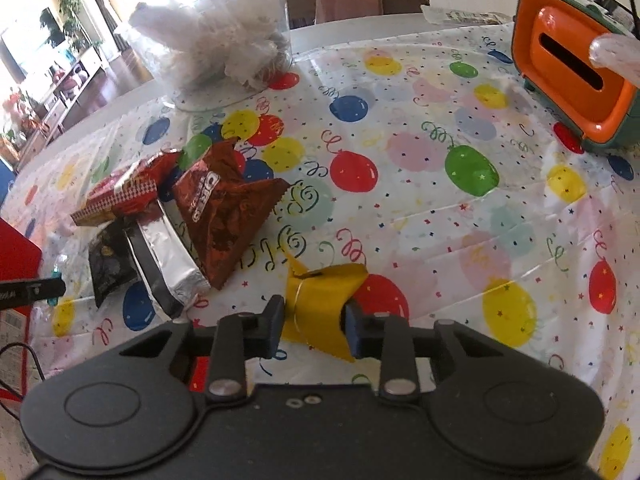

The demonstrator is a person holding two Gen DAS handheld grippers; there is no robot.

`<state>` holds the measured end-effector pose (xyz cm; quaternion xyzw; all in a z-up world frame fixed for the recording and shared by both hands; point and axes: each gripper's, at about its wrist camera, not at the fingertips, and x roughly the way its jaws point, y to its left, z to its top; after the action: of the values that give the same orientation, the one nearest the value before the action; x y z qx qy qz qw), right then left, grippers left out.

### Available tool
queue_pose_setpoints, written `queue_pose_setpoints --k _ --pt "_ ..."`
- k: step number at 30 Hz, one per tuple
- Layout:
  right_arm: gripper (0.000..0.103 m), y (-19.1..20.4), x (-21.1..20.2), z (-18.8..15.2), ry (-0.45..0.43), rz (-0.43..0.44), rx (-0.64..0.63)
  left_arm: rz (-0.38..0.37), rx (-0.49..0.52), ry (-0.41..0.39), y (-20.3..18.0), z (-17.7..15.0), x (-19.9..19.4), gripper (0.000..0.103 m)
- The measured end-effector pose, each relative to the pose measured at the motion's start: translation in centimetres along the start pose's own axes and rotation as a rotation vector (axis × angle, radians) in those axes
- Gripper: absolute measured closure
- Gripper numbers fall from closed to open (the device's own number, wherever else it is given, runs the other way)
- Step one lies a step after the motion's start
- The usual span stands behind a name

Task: Organize snacks
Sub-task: 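Carry the yellow packet and teal candy into the box and open both grippers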

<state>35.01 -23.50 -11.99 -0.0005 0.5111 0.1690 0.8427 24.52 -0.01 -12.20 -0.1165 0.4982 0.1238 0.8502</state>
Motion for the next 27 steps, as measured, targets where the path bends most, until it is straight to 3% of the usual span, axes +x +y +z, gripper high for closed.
queue_pose_setpoints --k 14,27 --pt "0.074 1.7 -6.4 -0.5 -0.050 0.130 -0.074 -0.032 0.003 -0.072 0.3 -2.4 -7.2 0.091" --pt "0.074 9.0 -10.6 -0.6 -0.084 0.255 -0.205 -0.033 -0.069 -0.135 6.3 -4.0 -14.2 0.091"
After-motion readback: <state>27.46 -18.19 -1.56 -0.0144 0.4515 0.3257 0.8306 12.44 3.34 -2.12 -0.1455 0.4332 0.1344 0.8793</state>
